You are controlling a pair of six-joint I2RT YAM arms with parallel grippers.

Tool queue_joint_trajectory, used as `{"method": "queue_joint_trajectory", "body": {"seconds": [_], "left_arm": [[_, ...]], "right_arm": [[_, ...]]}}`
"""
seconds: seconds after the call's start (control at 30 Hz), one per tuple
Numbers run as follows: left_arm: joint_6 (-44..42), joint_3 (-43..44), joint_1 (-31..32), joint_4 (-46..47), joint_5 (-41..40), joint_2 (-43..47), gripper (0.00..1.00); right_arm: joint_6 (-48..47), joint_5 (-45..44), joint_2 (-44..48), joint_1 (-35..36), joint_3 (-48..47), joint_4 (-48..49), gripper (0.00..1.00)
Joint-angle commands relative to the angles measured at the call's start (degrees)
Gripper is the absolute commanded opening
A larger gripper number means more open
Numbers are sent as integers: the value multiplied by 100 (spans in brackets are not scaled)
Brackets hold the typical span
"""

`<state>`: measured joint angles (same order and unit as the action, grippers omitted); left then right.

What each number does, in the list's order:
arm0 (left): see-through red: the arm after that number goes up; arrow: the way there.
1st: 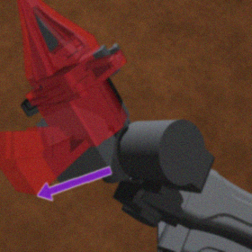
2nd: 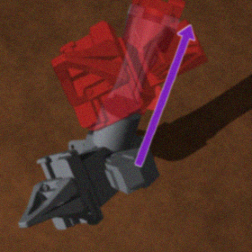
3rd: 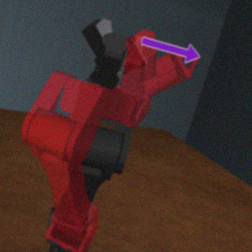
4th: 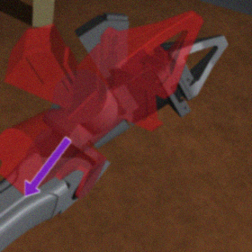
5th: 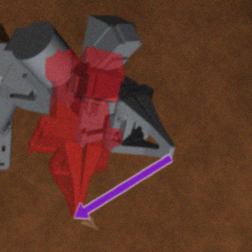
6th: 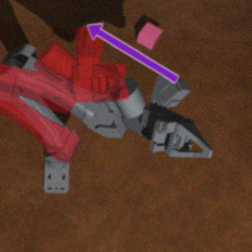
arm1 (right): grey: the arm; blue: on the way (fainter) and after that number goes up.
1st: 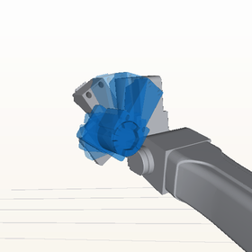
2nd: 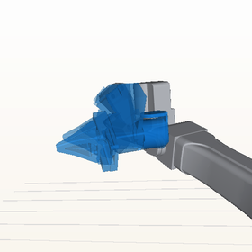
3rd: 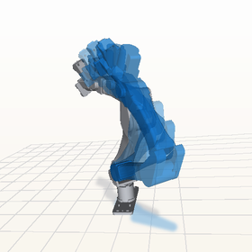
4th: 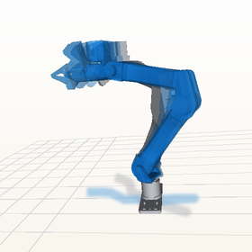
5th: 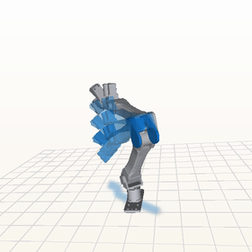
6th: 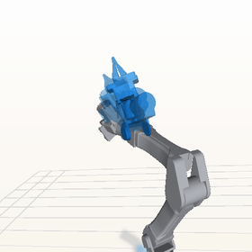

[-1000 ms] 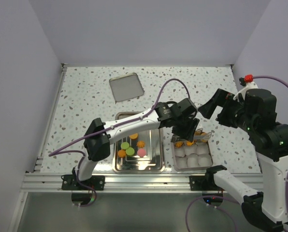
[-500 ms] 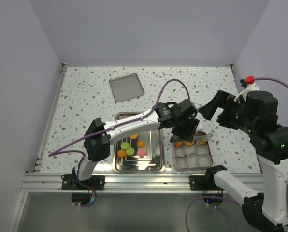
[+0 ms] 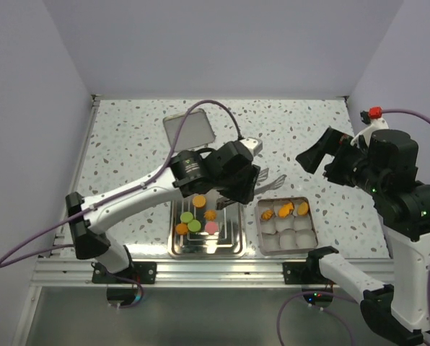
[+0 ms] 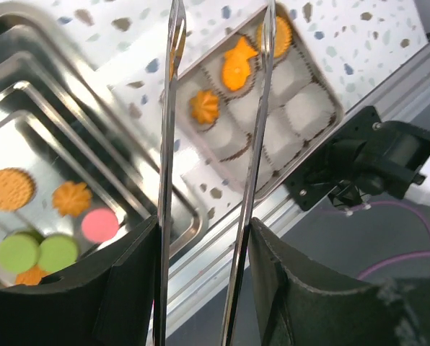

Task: Pack the cookies

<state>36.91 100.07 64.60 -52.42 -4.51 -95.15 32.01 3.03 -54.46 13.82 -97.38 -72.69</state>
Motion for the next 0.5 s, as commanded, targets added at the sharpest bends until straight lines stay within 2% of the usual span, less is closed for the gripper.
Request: {"method": "queue_joint_trajectory", "body": {"seconds": [0.0,0.27,0.47], "left_arm": [[220,-759,-166,-487,-577,750,54],[405,-2209,-939,-980,-963,1921,56],[388,-2711,-1055,-1349,-1227,2194,60]], "right_arm": [[60,189,-91,15,-88,255,99],[104,409,-12,6,272,369,99],[104,462,5,15,404,395,99]]}}
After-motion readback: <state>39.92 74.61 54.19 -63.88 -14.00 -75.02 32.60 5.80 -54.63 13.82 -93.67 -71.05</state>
